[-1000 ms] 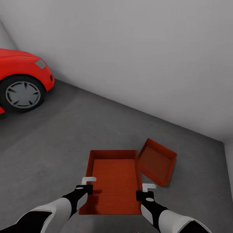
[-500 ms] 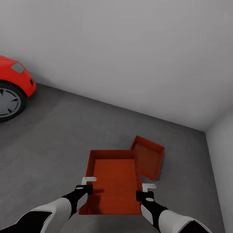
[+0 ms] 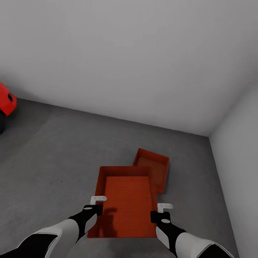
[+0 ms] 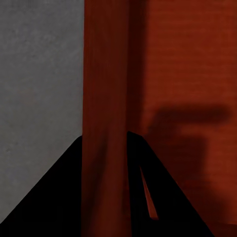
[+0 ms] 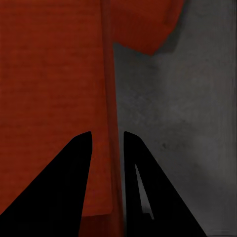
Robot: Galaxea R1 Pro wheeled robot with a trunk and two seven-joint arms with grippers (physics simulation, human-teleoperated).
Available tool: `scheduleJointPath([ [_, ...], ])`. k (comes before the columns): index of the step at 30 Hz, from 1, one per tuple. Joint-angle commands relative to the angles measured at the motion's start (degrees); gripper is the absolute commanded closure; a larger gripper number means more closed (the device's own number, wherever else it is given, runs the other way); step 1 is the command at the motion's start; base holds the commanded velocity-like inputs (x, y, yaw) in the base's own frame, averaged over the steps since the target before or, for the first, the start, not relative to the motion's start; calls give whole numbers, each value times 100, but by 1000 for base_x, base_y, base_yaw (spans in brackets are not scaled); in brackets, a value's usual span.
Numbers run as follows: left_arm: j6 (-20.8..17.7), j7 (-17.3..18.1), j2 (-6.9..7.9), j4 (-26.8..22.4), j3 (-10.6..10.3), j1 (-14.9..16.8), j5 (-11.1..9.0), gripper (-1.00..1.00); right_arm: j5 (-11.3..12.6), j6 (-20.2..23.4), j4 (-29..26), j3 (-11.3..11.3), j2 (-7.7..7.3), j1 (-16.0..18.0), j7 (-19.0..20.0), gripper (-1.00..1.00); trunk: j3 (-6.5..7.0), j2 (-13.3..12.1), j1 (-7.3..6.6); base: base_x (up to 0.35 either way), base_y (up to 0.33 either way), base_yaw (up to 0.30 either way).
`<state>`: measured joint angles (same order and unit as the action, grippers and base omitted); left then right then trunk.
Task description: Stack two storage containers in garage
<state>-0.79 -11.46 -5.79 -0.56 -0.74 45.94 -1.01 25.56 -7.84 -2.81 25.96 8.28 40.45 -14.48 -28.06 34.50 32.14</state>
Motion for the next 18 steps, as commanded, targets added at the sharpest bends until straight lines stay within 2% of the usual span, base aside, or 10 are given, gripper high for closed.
scheduleJointPath([
  [1,-9,-208,25,-6,12,5,3,100,81,-42,70,259,-69,1,-20,100,-6,6,1,0,0,-278],
  [14,-13,-208,25,-6,12,6,-5,100,81,-39,70,259,-72,2,-20,100,-6,6,1,0,0,-258],
  [18,-8,-204,25,-6,12,8,1,100,81,-39,70,255,-72,1,-20,100,-6,6,1,32,0,-119],
])
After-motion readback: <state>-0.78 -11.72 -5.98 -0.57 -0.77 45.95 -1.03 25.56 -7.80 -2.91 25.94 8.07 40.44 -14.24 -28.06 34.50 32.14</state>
